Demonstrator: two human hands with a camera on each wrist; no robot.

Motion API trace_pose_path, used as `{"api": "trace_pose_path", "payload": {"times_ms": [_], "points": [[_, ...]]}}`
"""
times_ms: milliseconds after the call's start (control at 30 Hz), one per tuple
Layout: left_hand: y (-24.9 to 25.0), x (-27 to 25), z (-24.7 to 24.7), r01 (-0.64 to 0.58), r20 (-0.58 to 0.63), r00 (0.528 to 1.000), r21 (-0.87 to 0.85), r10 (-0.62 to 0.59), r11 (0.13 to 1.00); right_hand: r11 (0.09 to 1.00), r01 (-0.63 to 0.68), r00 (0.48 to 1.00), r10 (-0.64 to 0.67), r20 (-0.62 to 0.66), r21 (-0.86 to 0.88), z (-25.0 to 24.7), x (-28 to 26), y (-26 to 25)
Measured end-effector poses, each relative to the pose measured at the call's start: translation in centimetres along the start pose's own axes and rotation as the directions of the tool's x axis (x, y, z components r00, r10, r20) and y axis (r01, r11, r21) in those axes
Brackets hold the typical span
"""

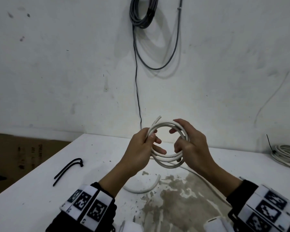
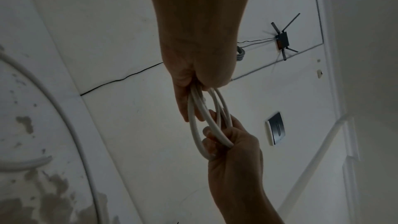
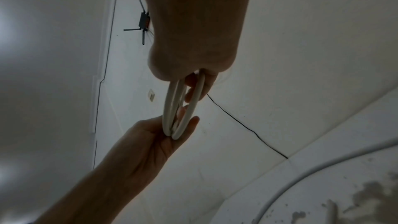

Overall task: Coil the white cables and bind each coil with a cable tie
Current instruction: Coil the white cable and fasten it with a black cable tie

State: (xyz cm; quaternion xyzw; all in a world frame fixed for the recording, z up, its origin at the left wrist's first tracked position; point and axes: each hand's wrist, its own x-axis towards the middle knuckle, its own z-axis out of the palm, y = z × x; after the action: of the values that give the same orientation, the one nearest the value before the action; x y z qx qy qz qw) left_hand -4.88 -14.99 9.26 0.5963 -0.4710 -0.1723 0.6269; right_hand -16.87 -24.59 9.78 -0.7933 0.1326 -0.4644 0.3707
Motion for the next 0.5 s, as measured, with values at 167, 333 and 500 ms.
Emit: {"api": "trace_pose_path", "payload": {"times_ms": [167, 333, 500], "points": [[0.31, 0.13, 0.25, 0.110, 0.056, 0.994, -0.479, -0.094, 0.871, 0.949, -0.188, 0.981, 0.167, 0.102, 0.251, 0.02, -0.05, -0.20], [0.80, 0.57, -0.36, 0.273, 0.174, 0.962, -0.588, -0.211, 0.762, 0.984, -0.139, 0.978, 0.119, 0.169, 0.108, -0.14, 0.30, 0.11], [0.35, 0.37, -0.69, 0.396, 0.272, 0.918, -0.578, -0.290, 0.713, 0.991, -0.104, 0.978, 0.087, 0.188, 0.079, -0.48, 0.25, -0.08]]}}
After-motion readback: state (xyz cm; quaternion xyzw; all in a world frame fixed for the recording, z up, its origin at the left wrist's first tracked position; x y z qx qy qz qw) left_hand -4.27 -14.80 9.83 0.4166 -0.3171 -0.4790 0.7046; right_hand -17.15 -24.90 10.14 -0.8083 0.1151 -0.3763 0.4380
